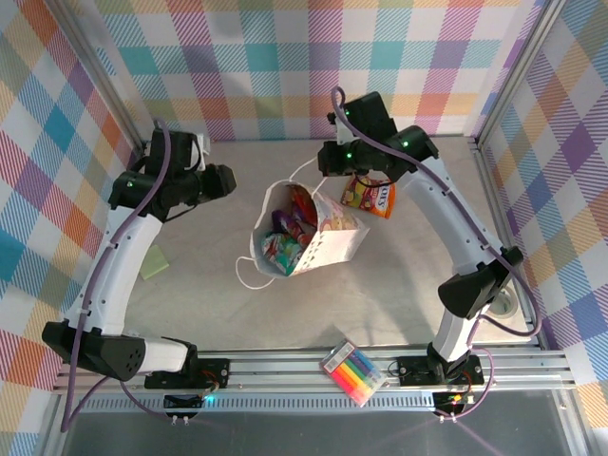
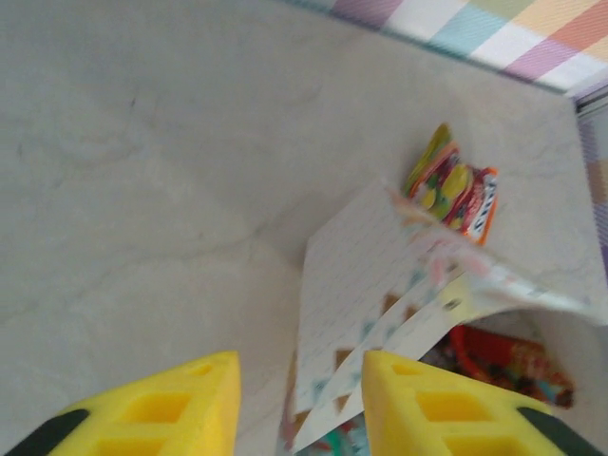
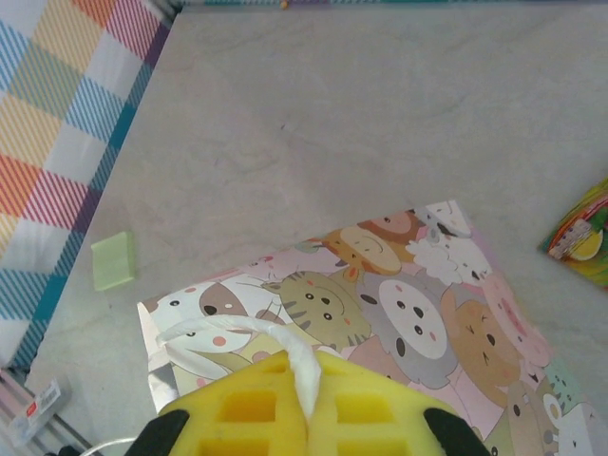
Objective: Place the snacks into the paper bag
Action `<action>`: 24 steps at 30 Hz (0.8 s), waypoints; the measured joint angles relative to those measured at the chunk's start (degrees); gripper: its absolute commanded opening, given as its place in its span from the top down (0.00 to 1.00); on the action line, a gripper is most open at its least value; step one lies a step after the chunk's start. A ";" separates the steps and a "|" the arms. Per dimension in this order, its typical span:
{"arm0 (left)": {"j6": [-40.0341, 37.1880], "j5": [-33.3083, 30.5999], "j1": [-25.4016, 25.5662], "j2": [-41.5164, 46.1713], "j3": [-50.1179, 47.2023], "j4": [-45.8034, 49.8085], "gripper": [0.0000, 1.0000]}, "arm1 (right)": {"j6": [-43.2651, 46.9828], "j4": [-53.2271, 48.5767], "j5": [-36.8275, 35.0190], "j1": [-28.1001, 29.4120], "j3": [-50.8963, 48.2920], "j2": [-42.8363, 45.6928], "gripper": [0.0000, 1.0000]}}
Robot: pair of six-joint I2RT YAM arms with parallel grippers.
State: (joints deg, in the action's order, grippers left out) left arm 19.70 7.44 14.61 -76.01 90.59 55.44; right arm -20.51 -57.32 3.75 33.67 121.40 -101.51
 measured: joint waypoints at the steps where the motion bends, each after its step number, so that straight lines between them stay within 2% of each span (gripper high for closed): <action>1: 0.07 -0.17 0.00 0.42 -1.22 0.46 0.58 | 0.02 0.07 0.00 -0.22 0.42 -0.15 0.95; 8: 2.34 -0.52 1.14 5.03 -4.28 6.40 0.52 | 0.07 0.26 0.35 -0.72 4.48 -2.60 0.94; 13: 5.81 -1.62 6.80 8.61 -4.15 12.76 0.50 | 0.24 0.15 0.61 -1.03 4.66 -2.93 0.94; 18: 11.10 -3.56 13.51 11.17 -8.41 16.57 0.49 | 0.44 0.31 1.11 -2.14 4.66 -2.93 0.94; 24: 17.00 -4.00 19.39 11.15 -13.29 17.92 0.48 | 0.66 1.20 1.51 -3.06 3.82 -2.93 0.94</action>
State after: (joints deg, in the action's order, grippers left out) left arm 36.71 3.44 34.00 -64.86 77.30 73.36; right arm -19.86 -56.12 5.26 30.61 125.23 -104.44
